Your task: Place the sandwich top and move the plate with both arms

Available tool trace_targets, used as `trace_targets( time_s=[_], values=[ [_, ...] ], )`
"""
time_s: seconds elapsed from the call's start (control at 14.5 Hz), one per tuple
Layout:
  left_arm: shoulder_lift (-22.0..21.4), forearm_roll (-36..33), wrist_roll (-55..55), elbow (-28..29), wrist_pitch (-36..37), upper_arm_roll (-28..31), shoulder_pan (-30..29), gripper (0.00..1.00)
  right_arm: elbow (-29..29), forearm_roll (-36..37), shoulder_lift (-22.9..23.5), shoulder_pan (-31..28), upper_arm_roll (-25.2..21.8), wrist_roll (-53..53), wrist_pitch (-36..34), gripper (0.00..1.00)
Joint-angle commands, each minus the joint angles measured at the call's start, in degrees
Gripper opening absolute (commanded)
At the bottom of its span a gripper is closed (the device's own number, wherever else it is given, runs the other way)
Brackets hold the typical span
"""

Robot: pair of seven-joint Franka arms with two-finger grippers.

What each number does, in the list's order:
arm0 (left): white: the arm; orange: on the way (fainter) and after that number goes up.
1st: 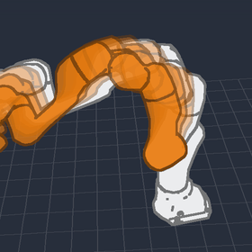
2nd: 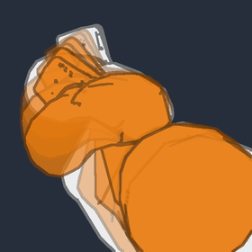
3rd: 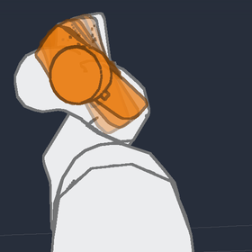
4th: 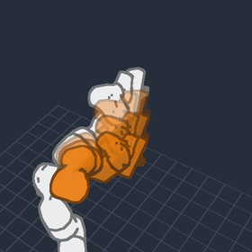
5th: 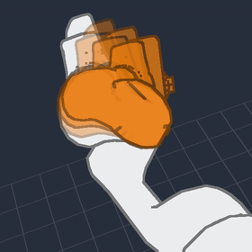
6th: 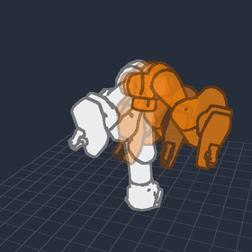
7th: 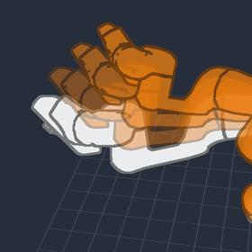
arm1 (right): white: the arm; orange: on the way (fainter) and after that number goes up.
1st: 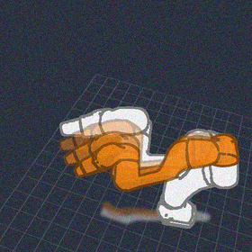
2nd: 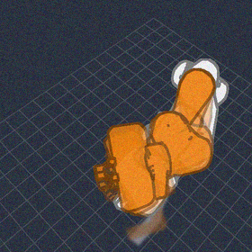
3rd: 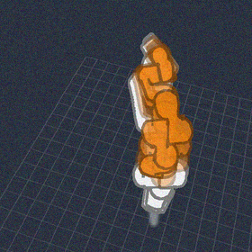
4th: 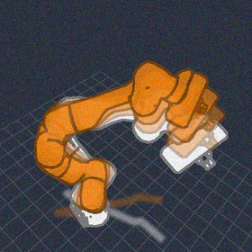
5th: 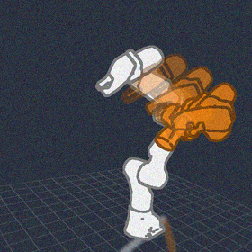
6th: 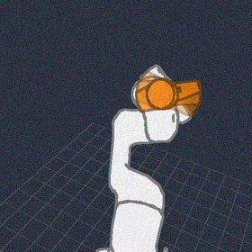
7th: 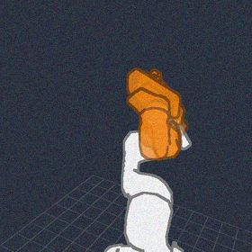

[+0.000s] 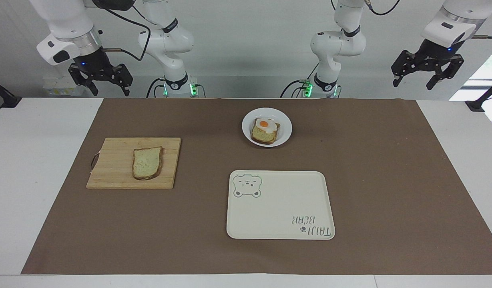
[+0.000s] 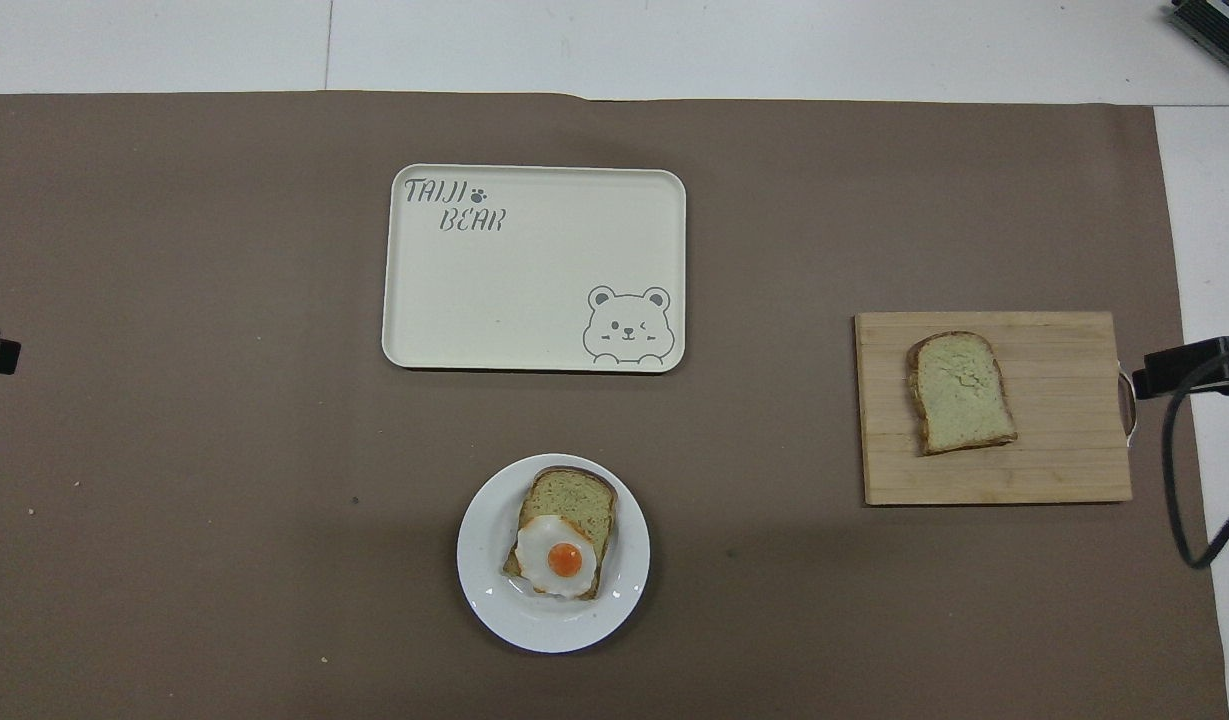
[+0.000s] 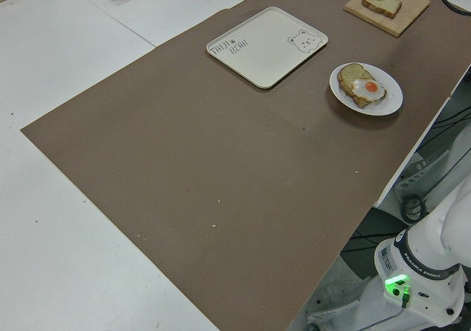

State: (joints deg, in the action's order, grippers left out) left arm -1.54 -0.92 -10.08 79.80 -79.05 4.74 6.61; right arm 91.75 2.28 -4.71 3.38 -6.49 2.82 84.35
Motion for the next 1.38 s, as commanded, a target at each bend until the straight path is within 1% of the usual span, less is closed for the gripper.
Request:
trace_targets(
  time_s=[0.0, 0.21, 0.41, 0.62, 0.83, 1.03, 1.31],
  values=[
    [-0.4, 0.2, 0.6, -0.4, 1.0, 0.7, 0.8, 1.0, 1.1, 0.2, -1.1, -0.1, 0.3, 1.8, 1.2, 1.0],
    [-0.4, 0.2, 0.6, -0.4, 1.0, 0.7, 0.7, 1.0, 1.7, -0.7, -1.5, 0.0, 0.3, 1.9, 1.3, 1.0],
    [-0.4, 0.1, 0.6, -0.4, 1.0, 0.7, 0.7, 1.0, 3.0, -0.9, -1.4, -0.1, 0.3, 1.9, 3.7, 1.0],
    [-0.4, 0.2, 0.6, -0.4, 1.0, 0.7, 0.7, 1.0, 7.3, -0.9, -1.6, 0.0, 0.3, 1.8, 7.9, 1.0],
    [-0.4, 0.2, 0.5, -0.4, 1.0, 0.7, 0.7, 1.0, 9.0, -0.9, -1.0, -0.1, 0.3, 1.8, 10.1, 1.0],
    [-0.4, 0.2, 0.6, -0.4, 1.0, 0.7, 0.7, 1.0, 14.4, -0.9, -0.8, -0.8, 0.3, 2.0, 15.3, 1.0],
    [-0.4, 0.2, 0.6, -0.4, 1.0, 0.7, 0.7, 1.0, 16.8, -0.9, 0.9, -0.9, 0.3, 2.0, 18.7, 1.0]
  ],
)
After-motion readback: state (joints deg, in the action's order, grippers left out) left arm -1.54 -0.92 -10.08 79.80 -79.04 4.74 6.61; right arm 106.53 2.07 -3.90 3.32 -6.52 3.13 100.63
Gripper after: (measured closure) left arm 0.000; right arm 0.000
